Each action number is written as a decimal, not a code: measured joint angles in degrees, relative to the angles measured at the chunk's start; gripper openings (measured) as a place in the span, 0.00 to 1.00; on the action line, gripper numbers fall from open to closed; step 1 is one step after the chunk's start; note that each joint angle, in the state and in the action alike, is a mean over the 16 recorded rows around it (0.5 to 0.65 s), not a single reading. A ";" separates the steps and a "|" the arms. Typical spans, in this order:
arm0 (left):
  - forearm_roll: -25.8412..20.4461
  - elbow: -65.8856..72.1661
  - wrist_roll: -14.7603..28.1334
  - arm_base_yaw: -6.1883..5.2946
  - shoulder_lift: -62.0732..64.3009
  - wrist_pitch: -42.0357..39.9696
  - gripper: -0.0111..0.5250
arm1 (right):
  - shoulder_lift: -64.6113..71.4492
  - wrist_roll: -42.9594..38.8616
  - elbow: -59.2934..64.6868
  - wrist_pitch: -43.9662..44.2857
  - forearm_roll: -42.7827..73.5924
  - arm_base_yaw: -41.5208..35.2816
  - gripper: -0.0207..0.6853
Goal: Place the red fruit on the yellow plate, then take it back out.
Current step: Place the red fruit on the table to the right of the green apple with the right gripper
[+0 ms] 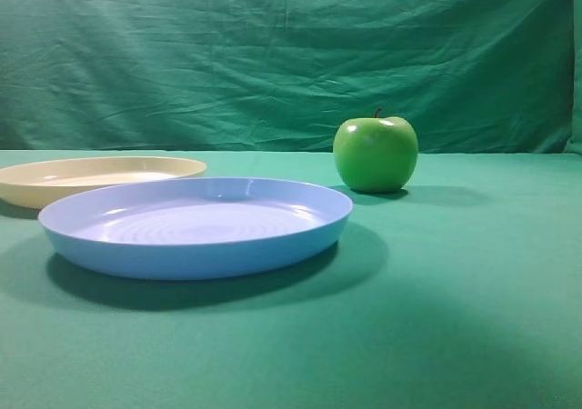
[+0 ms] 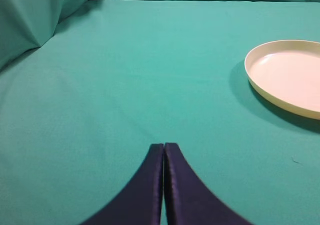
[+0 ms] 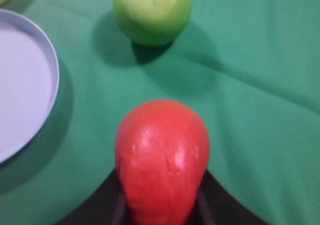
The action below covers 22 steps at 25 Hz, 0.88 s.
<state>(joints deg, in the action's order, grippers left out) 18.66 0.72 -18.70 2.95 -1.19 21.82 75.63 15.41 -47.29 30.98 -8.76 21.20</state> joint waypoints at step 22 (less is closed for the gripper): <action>0.00 0.00 0.00 0.00 0.00 0.00 0.02 | 13.47 0.00 10.02 -18.64 -0.04 0.00 0.65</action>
<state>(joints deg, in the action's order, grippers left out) 18.66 0.72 -18.70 2.95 -1.19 21.82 89.11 15.41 -37.27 12.33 -8.80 21.20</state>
